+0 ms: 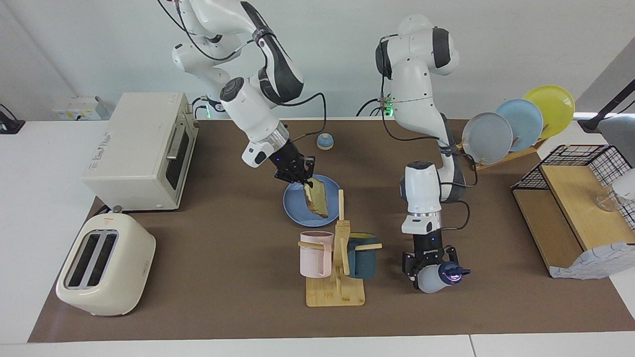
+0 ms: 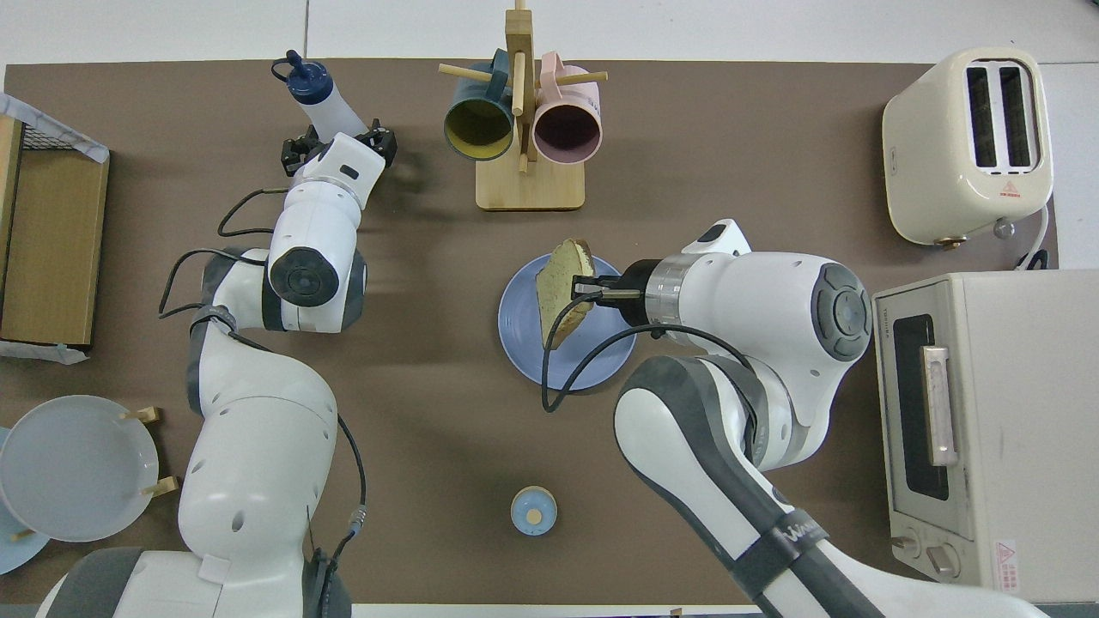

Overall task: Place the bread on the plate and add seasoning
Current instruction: 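Lower the bread onto the plate with the right gripper while the left gripper grasps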

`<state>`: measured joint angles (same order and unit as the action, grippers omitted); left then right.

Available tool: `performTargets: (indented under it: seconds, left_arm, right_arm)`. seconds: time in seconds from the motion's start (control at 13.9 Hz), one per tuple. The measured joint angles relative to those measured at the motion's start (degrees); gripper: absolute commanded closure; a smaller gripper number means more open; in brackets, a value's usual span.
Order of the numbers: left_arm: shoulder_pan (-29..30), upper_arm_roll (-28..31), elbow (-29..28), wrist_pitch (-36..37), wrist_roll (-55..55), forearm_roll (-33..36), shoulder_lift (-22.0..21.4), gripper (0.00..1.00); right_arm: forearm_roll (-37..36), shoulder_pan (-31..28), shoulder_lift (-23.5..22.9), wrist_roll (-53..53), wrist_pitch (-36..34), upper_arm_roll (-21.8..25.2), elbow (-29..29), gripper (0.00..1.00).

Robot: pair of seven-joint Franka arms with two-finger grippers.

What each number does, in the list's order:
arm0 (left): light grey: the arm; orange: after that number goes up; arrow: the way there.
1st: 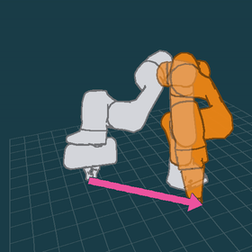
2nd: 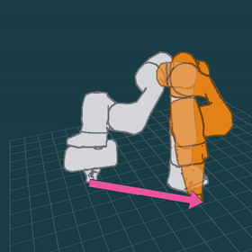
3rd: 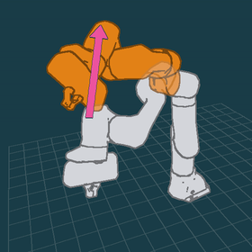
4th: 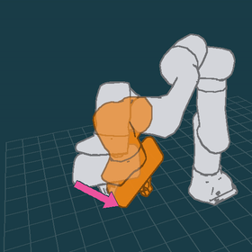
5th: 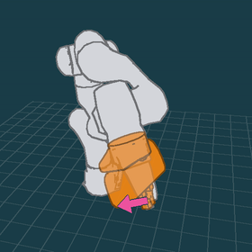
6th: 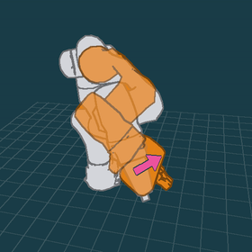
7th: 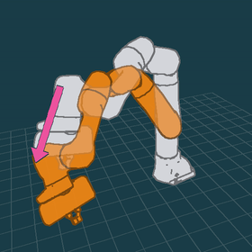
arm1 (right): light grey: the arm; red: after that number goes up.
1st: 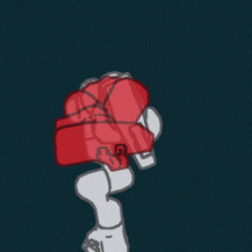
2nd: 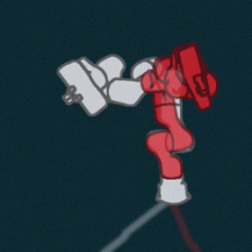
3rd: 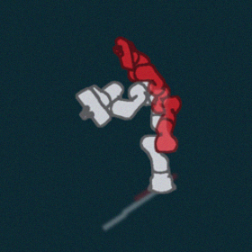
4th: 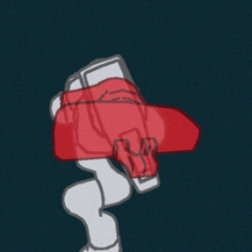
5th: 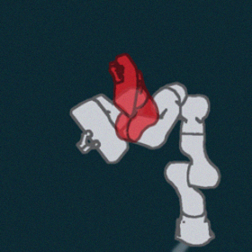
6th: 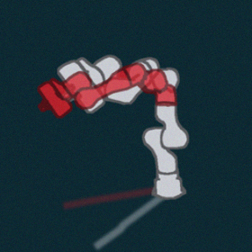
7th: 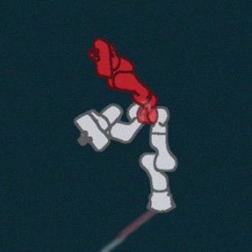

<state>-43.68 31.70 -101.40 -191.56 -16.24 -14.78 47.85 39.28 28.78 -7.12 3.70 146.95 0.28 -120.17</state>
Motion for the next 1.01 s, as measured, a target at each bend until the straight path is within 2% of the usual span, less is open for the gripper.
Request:
performTargets:
  seconds: [0.07,0.14,0.22,0.29,0.43,0.5,0.57,0.72,0.79,1.01]
  left_arm:
    - [0.0,0.0,0.1,0.0,0.0,0.0,-0.1,0.00]
    - [0.0,0.0,0.1,0.0,0.0,0.0,-0.1,0.13]
    - [-0.1,-0.1,0.1,0.0,0.0,0.0,-0.1,0.46]
    - [-0.1,-0.2,0.0,0.0,0.0,0.0,-0.1,0.69]
    - [-0.1,-0.2,0.0,0.1,0.3,0.0,-0.2,0.94]
    - [-0.1,-0.2,-0.2,0.3,0.8,0.0,-0.5,1.00]
    - [-0.1,-0.1,-0.5,0.7,1.4,0.0,-1.1,1.00]
    - [-0.1,-0.1,-1.3,1.4,1.9,0.0,-2.5,1.00]
    - [-0.1,-0.1,-1.8,1.4,1.9,0.0,-3.0,1.00]
    - [-0.1,0.0,-3.1,4.0,1.9,-0.2,-6.3,1.00]
  right_arm:
    - [2.3,0.0,0.0,-1.3,0.7,0.0,-0.9,1.00]
    - [4.7,0.1,0.1,-2.9,1.8,0.0,-1.9,1.00]
    - [6.7,0.1,0.2,-4.9,3.0,0.0,-2.9,1.00]
    - [8.1,0.0,0.5,-6.9,3.7,0.1,-4.1,1.00]
    - [9.3,-0.1,1.3,-9.2,4.3,0.3,-6.1,1.00]
    - [9.3,-0.1,1.6,-9.4,4.8,0.4,-6.9,1.00]
    - [9.3,-0.1,1.9,-9.4,5.4,0.4,-7.6,0.75]
    - [9.3,-0.2,2.2,-9.5,6.1,0.4,-8.6,0.04]
    - [9.3,-0.2,2.3,-9.5,6.2,0.4,-8.9,0.00]
    - [9.3,-0.2,2.5,-9.6,6.2,0.4,-8.9,0.00]
